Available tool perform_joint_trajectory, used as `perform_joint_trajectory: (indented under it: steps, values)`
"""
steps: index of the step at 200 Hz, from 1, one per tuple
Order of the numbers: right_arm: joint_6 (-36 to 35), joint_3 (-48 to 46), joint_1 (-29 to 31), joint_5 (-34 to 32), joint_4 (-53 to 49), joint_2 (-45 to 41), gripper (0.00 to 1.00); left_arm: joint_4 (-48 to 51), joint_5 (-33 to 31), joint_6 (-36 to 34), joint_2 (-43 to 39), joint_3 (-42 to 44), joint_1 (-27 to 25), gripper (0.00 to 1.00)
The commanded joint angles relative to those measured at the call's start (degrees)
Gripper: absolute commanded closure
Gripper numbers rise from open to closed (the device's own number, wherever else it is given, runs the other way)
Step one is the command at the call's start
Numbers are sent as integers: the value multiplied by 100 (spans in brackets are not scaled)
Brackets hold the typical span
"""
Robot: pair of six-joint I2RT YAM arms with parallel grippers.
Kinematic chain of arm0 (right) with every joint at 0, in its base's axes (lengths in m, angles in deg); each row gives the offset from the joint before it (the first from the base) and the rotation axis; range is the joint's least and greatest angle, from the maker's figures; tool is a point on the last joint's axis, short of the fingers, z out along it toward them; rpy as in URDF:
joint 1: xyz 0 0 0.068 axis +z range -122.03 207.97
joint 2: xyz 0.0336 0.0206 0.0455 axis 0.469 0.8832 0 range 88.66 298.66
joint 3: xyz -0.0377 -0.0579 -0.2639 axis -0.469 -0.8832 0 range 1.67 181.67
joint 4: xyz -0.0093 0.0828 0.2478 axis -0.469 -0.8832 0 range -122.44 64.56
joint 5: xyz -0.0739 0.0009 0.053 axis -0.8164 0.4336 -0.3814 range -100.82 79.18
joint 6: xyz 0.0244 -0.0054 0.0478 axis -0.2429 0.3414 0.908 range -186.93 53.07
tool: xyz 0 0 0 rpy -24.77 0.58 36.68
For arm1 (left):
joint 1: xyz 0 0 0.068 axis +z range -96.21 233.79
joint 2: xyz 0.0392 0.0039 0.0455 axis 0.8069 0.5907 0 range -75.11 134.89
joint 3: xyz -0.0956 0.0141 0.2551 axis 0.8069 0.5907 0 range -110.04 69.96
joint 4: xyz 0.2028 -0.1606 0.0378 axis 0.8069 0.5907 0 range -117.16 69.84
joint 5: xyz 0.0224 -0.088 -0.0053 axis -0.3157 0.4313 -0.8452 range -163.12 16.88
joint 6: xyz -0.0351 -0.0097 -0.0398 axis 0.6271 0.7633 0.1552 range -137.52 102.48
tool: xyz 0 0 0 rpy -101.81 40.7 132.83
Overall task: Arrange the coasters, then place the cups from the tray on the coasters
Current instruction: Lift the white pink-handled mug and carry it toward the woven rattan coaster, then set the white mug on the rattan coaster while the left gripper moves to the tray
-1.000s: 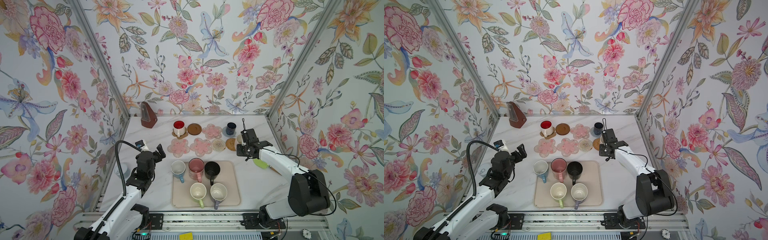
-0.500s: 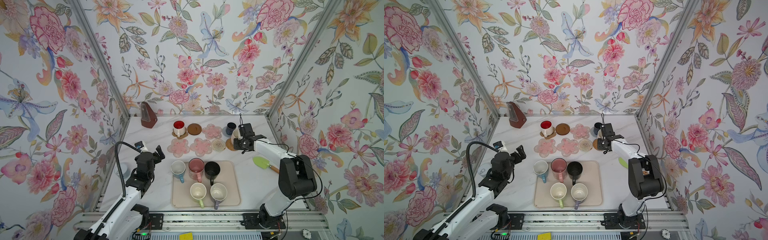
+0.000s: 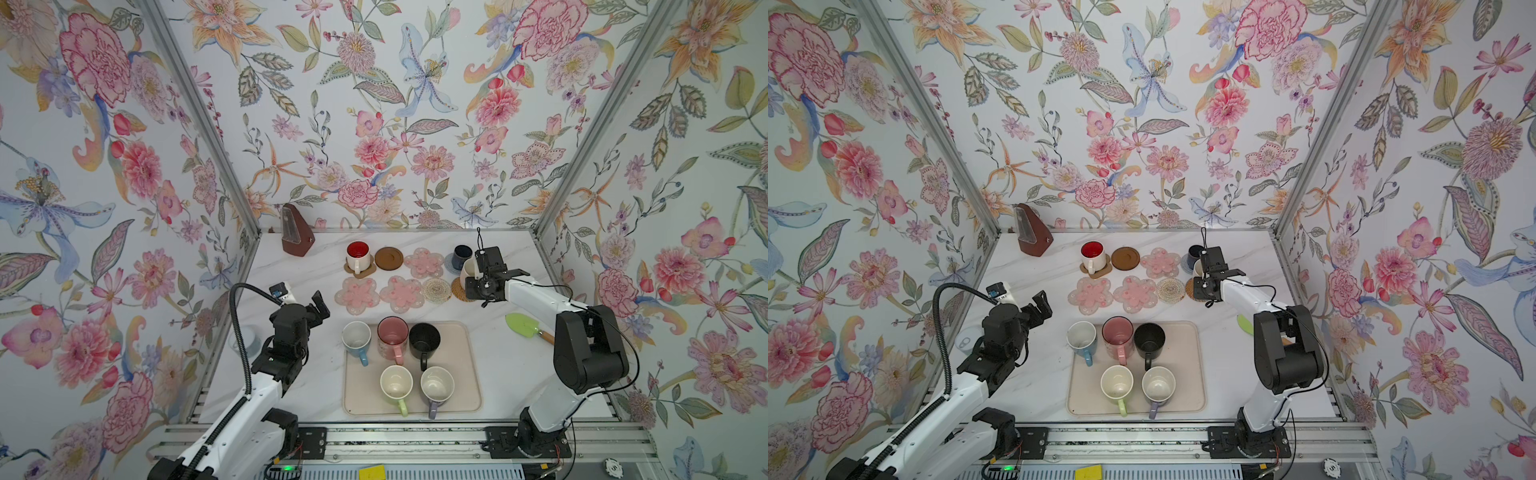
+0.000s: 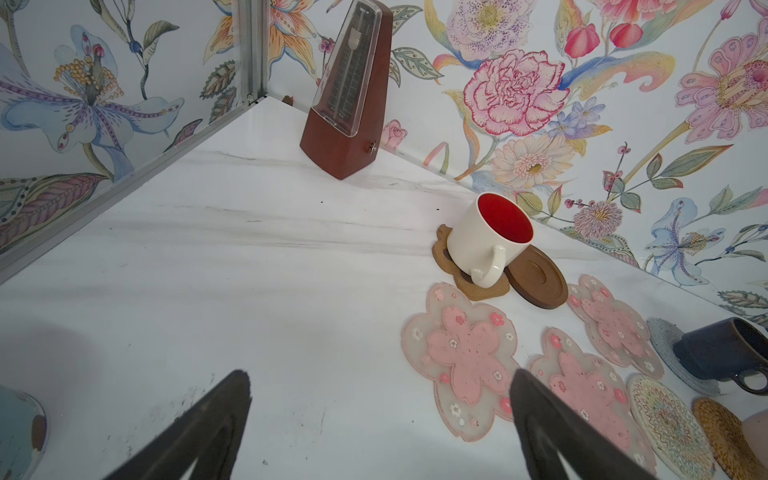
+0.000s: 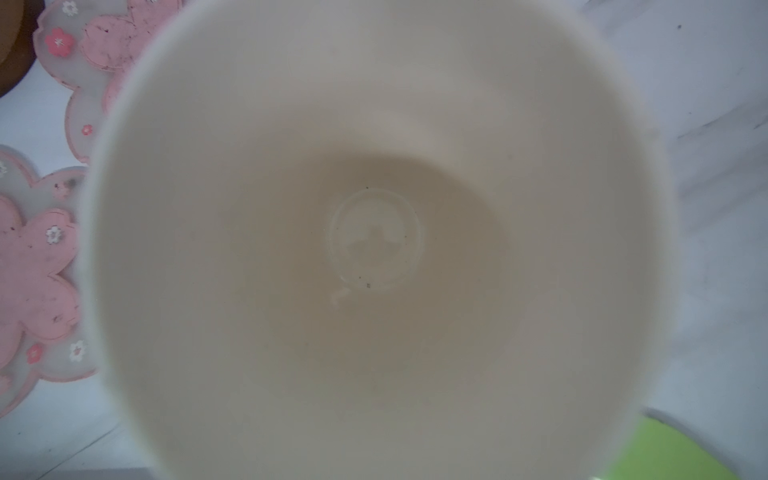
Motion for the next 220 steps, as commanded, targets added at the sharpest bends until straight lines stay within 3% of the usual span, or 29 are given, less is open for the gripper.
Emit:
perform_joint_trajectory:
  steps: [1, 184, 220]
  values:
    - [-65, 223, -42, 15, 301, 92, 100, 39, -90, -4, 29, 40, 71, 1]
    - [-37, 154, -42, 45, 315, 269, 100, 35, -53, 23, 28, 27, 100, 1]
    - [-21, 118, -42, 46, 344, 230, 82, 22, -42, 31, 41, 30, 109, 1]
